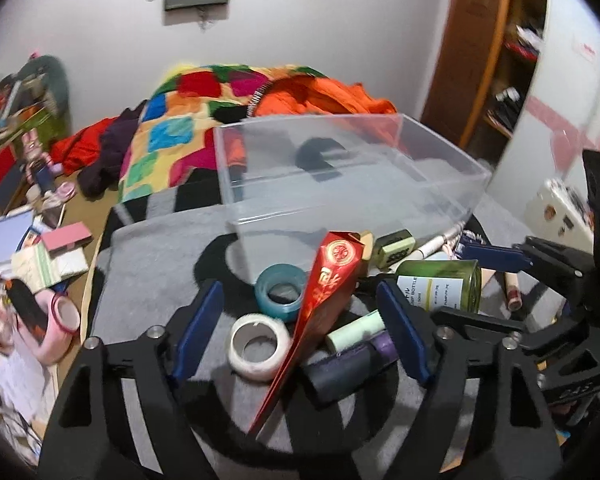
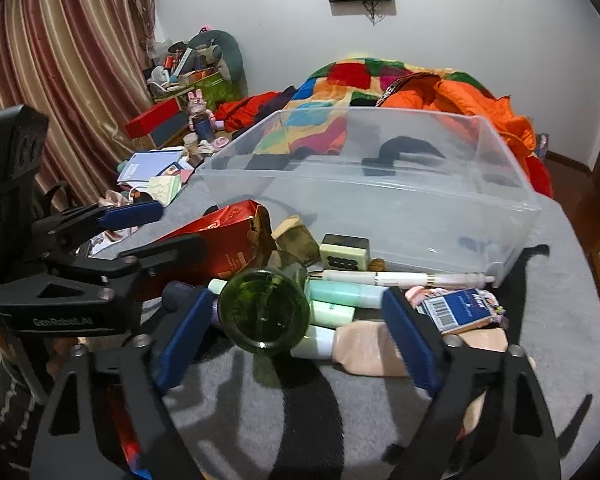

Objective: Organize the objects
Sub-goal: 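Grasp the green glass bottle with the right gripper while the left grasps the red gift box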

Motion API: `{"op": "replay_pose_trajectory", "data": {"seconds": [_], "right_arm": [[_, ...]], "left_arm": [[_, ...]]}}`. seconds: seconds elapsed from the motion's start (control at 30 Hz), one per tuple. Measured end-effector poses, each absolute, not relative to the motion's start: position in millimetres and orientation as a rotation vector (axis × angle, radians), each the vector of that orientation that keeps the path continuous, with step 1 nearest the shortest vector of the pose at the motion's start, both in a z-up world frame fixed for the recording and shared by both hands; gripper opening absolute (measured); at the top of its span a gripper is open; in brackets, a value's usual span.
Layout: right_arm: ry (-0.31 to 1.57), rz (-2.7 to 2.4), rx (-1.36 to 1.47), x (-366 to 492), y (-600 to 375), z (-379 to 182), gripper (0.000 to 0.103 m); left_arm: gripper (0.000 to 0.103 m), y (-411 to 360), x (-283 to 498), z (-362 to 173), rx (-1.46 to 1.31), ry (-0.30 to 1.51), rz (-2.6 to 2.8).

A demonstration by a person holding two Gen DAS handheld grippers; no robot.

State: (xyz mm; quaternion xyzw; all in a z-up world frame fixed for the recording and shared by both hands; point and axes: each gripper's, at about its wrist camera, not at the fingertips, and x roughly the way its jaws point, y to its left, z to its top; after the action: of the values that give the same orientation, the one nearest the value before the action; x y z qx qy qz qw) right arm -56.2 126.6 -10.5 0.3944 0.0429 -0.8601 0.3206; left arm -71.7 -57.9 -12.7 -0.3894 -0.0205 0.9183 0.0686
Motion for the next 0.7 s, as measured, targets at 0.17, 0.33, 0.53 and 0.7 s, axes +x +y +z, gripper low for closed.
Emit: {"op": "replay_pose_trajectory", "data": {"seconds": [0.17,0.33,0.53,0.7], "right_arm": [[0.096,-2.229,1.051,-63,124,-16,0.051],[0.091,-2.218,1.028,-63,127,-17,0.040],[0.097,-2.234,0.979,-57,136,-11,0.039],[0.089,-2.253,0.951,-54,147,-1,0.039]], "left_arm": [[0.068,-51,-86,-19,-1.228,-0.025,2.684],[0.061,-45,-98,-28,-1.283,-0.003,2.636],[0.035,-39,-109,-32,-1.315,-0.016,2.592],[0.029,-39,-106,-31,-1.279,-0.071,2.611]]}}
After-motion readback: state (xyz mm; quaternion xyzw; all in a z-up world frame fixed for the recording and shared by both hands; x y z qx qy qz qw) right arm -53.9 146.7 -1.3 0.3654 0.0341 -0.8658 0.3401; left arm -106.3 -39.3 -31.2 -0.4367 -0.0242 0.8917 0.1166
